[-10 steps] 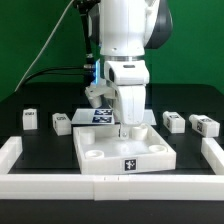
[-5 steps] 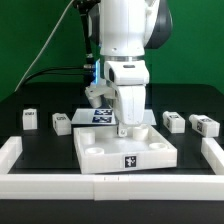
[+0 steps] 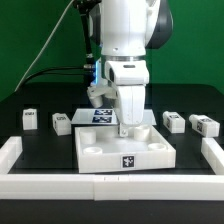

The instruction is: Assemble one leg

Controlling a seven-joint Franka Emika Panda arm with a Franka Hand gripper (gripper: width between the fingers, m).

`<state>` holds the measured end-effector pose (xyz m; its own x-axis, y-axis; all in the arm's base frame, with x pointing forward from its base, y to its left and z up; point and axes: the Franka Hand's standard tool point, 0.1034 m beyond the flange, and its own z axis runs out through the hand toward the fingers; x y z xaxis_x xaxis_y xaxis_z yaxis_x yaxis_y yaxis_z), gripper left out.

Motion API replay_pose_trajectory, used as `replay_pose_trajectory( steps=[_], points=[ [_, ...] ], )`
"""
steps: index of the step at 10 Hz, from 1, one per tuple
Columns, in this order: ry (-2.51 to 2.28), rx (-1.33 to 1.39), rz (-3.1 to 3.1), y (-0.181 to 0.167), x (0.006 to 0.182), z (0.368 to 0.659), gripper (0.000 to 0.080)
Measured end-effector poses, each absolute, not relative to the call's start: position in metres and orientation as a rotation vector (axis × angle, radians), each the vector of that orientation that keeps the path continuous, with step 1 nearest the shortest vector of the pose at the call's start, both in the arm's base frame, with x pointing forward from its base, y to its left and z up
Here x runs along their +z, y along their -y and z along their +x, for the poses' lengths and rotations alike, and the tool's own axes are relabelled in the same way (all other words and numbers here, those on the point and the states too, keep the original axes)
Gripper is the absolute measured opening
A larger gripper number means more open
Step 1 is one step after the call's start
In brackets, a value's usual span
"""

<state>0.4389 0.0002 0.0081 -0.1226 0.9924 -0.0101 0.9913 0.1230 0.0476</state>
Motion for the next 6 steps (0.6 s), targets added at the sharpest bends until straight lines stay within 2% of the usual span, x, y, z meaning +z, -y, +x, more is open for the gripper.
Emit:
replay_pose_trajectory(
  steps=[6],
  points=[
    [-2.154,0.065,2.224,-0.051,0.008,0.464,0.006]
  ],
)
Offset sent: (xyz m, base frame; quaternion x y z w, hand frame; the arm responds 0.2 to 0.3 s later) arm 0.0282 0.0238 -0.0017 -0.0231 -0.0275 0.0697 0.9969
